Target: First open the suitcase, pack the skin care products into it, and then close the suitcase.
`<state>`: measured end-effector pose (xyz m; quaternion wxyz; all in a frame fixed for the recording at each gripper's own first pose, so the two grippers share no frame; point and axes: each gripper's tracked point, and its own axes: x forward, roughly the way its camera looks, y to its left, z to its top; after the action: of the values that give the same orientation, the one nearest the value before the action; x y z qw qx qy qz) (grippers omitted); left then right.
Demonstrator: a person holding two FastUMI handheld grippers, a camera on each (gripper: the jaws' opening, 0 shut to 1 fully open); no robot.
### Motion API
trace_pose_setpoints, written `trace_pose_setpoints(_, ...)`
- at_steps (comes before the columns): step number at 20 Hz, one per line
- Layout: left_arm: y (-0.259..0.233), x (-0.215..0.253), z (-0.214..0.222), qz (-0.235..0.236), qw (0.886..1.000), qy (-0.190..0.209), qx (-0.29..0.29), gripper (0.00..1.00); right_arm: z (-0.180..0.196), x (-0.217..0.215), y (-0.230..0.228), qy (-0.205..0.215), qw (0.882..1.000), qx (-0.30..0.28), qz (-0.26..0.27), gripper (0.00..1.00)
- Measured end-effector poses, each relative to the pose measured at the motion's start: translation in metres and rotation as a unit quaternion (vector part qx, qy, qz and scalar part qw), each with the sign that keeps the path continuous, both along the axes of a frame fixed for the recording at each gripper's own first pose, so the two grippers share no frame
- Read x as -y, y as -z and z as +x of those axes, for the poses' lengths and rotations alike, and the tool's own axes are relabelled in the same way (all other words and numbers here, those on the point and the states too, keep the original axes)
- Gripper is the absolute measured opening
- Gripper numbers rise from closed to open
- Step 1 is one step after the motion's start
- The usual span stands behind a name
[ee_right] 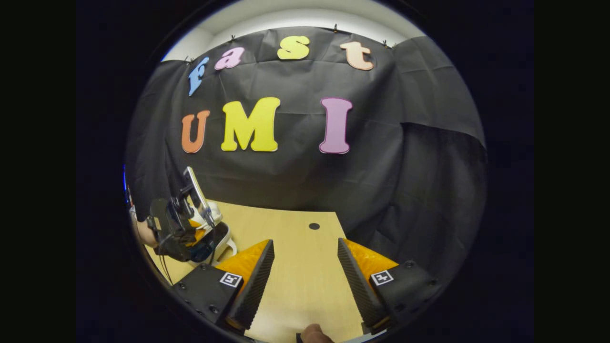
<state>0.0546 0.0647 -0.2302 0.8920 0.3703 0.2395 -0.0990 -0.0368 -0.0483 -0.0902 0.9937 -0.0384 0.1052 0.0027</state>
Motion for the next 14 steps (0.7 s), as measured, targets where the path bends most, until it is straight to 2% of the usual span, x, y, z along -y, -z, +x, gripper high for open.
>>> trace_pose_setpoints(5,0.033,0.007,0.018,0.043,0.999,-0.012,-0.031,0.04,0.006,0.016,0.009,0.017,1.0,-0.013,0.005,0.79)
trace_pose_setpoints(12,0.05,0.008,0.036,0.053,0.997,-0.033,-0.049,0.04,0.011,0.024,0.016,0.019,1.0,-0.025,0.001,0.79)
trace_pose_setpoints(14,0.055,0.012,0.034,0.047,0.996,-0.041,-0.058,0.08,0.014,0.024,0.015,0.017,1.0,-0.023,-0.002,0.79)
